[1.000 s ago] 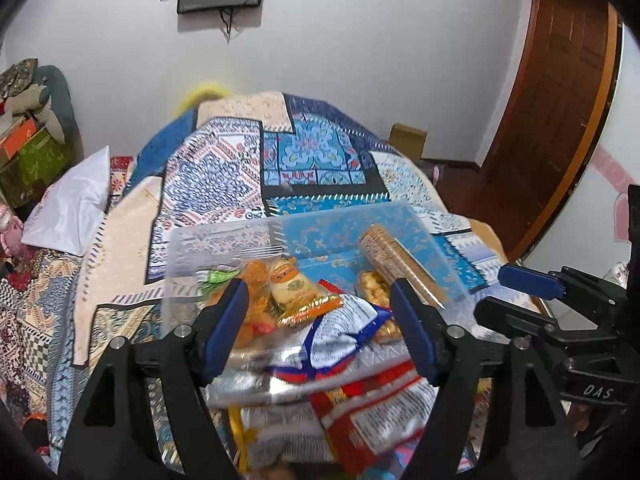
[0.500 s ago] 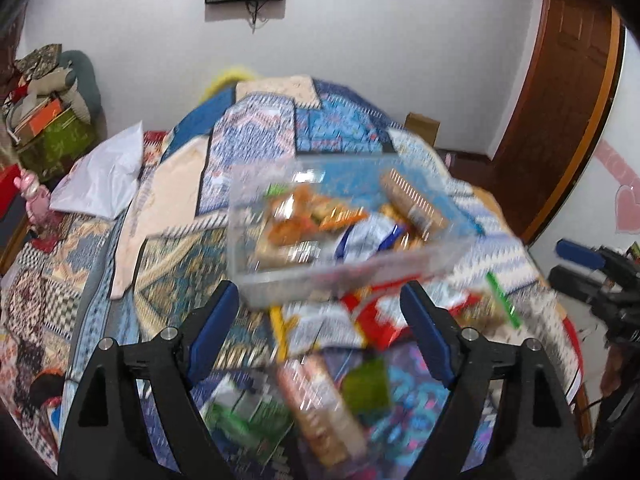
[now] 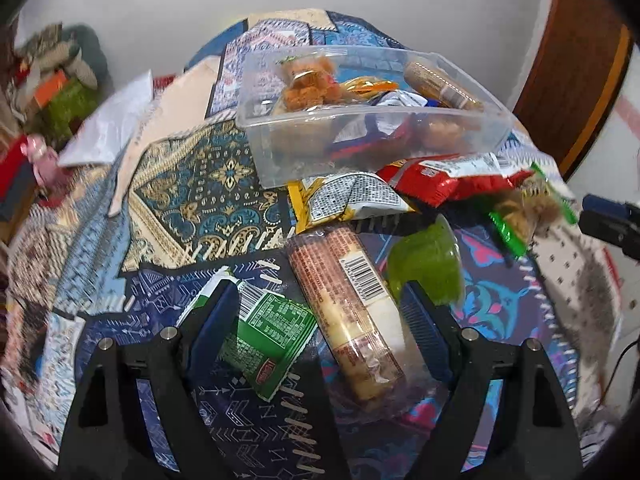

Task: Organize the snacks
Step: 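Grasp the barcoded biscuit pack with the left gripper while the right grasps the puffed snack bag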

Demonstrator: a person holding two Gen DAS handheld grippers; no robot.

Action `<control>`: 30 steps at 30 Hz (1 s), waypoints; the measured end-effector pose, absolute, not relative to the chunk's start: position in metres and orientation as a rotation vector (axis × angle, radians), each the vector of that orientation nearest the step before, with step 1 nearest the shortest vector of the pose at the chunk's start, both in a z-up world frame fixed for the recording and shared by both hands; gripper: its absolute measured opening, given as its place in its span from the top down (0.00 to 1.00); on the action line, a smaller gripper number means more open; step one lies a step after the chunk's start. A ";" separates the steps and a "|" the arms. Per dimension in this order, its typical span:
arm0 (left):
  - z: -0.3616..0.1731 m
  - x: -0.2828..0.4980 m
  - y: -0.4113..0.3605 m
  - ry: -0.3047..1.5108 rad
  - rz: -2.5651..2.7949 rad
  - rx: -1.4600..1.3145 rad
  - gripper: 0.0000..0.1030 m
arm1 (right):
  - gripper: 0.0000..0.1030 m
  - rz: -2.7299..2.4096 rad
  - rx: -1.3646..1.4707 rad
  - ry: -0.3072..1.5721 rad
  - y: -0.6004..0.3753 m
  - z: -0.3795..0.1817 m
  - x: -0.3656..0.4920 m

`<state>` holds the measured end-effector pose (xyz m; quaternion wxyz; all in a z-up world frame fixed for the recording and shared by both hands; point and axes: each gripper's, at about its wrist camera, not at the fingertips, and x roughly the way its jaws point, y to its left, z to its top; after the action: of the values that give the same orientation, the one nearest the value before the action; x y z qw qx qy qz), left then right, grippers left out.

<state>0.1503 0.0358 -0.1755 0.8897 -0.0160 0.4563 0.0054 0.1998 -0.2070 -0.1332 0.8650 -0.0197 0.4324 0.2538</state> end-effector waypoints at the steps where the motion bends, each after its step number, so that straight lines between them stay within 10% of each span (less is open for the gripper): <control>1: -0.176 0.151 0.034 0.950 -0.007 -0.038 0.19 | 0.34 0.528 -0.043 0.912 -0.207 -0.136 0.200; 13: -0.199 0.163 0.009 0.969 -0.060 -0.008 0.24 | 0.30 0.531 -0.011 0.989 -0.192 -0.162 0.225; 22: -0.197 0.152 0.029 0.937 -0.048 -0.046 0.55 | 0.24 0.560 0.059 0.997 -0.186 -0.173 0.239; 30: -0.191 0.146 0.033 0.923 -0.040 -0.067 0.56 | 0.39 0.574 0.050 0.964 -0.190 -0.169 0.231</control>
<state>0.1459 0.0326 -0.1912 0.8947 -0.0324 0.4452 -0.0192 0.2315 -0.1900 -0.1694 0.8465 0.0238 0.4569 0.2721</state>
